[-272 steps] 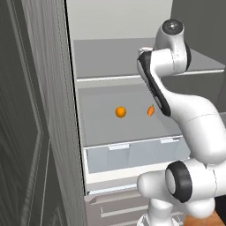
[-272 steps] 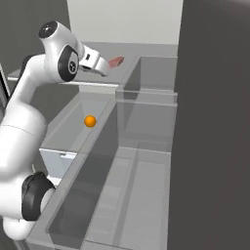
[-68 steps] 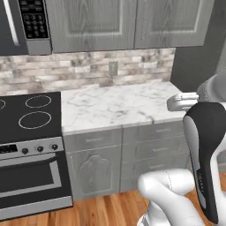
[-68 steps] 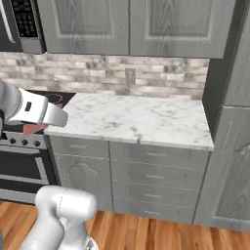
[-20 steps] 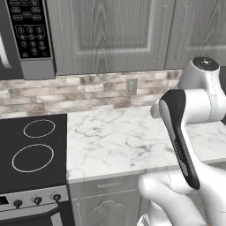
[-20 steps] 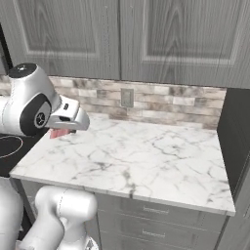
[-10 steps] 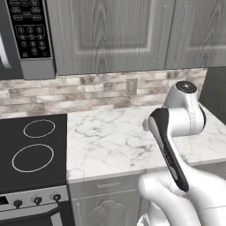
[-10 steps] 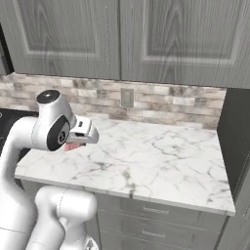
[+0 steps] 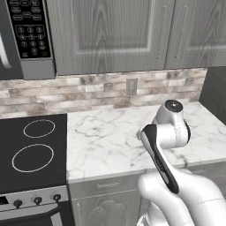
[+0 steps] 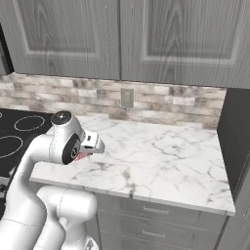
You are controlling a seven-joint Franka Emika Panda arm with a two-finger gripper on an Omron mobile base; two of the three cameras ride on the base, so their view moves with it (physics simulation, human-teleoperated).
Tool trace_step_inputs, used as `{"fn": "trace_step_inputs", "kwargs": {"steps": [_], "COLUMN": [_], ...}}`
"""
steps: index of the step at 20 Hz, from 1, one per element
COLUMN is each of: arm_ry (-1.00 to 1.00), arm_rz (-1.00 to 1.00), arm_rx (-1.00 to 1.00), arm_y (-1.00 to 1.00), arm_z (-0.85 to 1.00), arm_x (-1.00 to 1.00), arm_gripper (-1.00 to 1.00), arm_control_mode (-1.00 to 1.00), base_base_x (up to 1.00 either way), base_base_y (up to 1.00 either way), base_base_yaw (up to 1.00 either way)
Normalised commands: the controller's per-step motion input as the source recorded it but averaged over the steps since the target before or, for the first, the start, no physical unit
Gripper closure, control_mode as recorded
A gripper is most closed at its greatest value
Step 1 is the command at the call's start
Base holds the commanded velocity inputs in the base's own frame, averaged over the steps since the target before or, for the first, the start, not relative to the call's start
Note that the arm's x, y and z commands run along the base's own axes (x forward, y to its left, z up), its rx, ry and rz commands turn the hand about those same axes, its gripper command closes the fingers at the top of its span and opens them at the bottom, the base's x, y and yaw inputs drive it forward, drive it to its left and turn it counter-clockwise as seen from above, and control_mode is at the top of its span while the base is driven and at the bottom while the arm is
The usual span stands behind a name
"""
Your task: Open the fridge, remove the orange, carrot, and steak, and place them on any counter.
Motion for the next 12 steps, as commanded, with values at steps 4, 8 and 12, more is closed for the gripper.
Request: {"fn": "trace_step_inputs", "kwargs": {"steps": [4, 8, 12], "arm_ry": [0.0, 0.0, 0.02], "arm_rz": [0.0, 0.0, 0.0], "arm_rx": [0.0, 0.0, 0.0], "arm_y": [0.0, 0.0, 0.0], "arm_z": [-0.56, -0.46, -0.31], "arm_x": [0.45, 0.47, 0.53], "arm_gripper": [1.0, 1.0, 1.0], "arm_control_mode": [-1.0, -1.0, -1.0], "base_base_x": [0.0, 0.0, 0.0], "base_base_y": [0.0, 0.0, 0.0], "base_base_yaw": [0.0, 0.0, 0.0]}}
